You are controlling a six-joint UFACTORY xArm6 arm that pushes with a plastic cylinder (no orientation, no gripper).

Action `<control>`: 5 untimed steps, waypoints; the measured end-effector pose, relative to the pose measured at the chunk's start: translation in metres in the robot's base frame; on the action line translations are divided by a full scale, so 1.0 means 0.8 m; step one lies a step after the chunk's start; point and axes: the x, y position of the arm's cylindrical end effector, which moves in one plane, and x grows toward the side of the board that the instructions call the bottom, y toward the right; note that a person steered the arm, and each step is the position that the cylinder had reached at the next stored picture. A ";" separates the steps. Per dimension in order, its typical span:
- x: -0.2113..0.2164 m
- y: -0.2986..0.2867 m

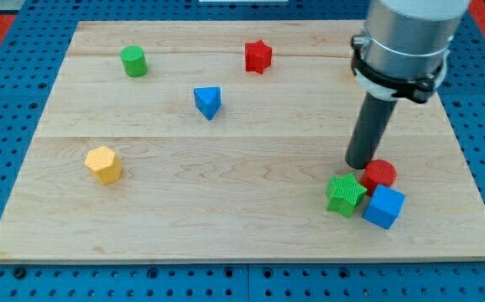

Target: Move blue triangle to the center

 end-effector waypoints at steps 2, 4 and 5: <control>-0.046 -0.048; -0.104 -0.110; -0.116 -0.147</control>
